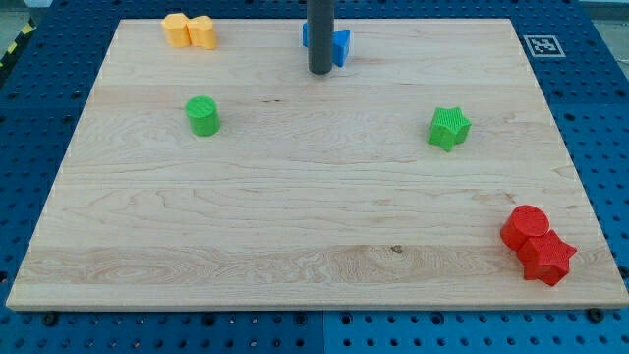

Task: Slide the green star towards the left

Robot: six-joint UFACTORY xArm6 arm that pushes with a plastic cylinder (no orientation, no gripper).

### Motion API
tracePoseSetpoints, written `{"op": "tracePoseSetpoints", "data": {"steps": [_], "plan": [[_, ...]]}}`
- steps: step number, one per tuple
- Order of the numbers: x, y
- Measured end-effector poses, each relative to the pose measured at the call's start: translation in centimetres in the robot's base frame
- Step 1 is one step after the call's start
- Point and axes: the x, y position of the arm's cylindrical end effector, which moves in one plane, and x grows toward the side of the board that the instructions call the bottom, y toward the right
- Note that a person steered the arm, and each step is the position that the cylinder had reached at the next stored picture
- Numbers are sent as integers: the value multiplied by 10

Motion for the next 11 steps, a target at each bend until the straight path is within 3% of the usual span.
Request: {"op": "tracePoseSetpoints", "data": {"steps": [1,2,4,5,7,9,11], "plan": [[35,4],[46,48],[59,187],[93,223],[105,204],[103,121],[103,78]]}}
